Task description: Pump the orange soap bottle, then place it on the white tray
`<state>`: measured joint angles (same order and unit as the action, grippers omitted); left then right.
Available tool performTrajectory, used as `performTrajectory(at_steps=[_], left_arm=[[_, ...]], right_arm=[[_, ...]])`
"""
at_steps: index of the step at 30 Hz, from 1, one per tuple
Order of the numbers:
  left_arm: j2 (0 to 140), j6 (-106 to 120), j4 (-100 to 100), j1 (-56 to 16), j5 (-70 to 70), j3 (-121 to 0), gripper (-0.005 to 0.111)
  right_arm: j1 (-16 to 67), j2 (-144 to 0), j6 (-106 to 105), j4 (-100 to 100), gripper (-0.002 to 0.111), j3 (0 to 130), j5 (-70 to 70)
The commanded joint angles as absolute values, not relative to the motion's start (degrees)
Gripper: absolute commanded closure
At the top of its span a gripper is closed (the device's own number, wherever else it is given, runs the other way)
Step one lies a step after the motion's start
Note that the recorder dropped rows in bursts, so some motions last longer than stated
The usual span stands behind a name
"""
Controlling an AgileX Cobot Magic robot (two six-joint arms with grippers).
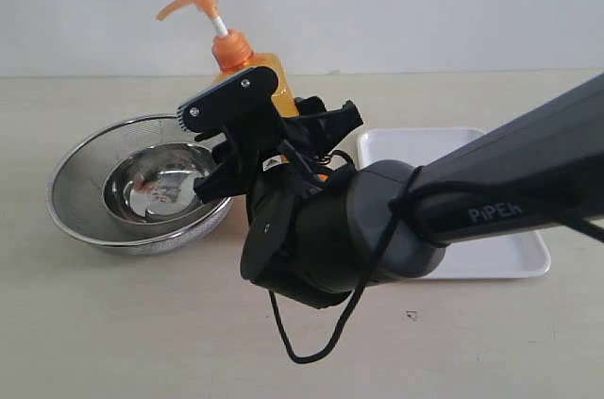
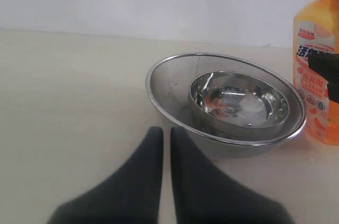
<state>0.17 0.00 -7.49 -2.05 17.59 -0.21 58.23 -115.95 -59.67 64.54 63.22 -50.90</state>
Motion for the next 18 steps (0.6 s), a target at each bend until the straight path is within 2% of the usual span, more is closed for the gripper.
performTrajectory(at_steps=[1, 18], left_arm=[[0.0, 0.47, -7.4, -1.87, 17.17, 0.0, 0.102], [0.0, 0.47, -7.4, -1.87, 17.17, 0.0, 0.102]], right_arm=[[58.24, -115.81, -59.52, 64.26, 0.108, 63.43, -51.42], [58.24, -115.81, -57.0, 64.26, 0.108, 63.43, -51.42]])
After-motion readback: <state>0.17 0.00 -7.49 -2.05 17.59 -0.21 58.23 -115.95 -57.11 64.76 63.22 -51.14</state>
